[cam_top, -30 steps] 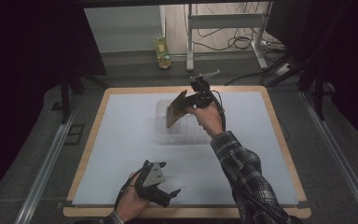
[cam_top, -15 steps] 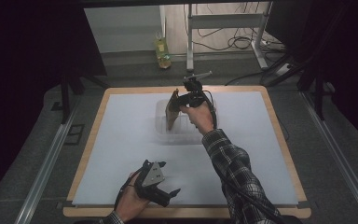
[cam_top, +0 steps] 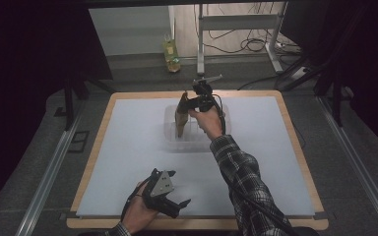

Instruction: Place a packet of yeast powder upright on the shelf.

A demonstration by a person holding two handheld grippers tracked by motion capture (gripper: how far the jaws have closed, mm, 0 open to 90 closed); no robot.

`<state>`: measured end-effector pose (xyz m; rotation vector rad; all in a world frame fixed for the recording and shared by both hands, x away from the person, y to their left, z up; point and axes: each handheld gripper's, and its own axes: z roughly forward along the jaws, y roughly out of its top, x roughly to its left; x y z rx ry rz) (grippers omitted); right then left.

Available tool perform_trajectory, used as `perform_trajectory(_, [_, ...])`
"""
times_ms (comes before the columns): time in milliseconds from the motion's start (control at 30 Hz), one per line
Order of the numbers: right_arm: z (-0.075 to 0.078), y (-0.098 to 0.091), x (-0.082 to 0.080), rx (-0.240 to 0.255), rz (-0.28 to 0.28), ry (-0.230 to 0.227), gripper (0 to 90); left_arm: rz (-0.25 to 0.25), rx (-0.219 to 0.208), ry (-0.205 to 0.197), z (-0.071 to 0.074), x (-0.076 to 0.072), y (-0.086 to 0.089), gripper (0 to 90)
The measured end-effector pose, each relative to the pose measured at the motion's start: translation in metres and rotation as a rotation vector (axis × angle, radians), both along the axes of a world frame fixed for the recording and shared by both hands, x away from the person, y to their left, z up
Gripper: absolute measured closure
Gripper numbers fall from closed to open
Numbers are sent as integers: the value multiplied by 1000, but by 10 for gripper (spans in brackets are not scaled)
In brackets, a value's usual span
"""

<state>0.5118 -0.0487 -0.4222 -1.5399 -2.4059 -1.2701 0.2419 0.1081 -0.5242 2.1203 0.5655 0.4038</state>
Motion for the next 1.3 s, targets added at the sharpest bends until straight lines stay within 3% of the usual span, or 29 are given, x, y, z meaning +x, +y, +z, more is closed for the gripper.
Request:
perform_trajectory(200, [-5,0,0,8,21,14,451,-1,3,1,0,0,0,0])
perform_trajectory(333, [-3,-2,-1,-7,43,-19,387,-3,4,3,-1,0,0,0])
perform_trajectory(467, [0,-3,-3,-31,77,-24,358,-6,7,4,-1,0,-1,0])
perform_trajectory(867, [7,-5,-14,-78,167,-104,258,-9,9,11,-2,0,-2,0])
perform_trajectory(1100, [10,-5,-22,-98,182,-139,222,-9,10,13,-2,0,-2,2])
perform_trajectory(1300, [13,-6,-30,-141,180,-196,193,-13,14,14,-3,0,-3,3])
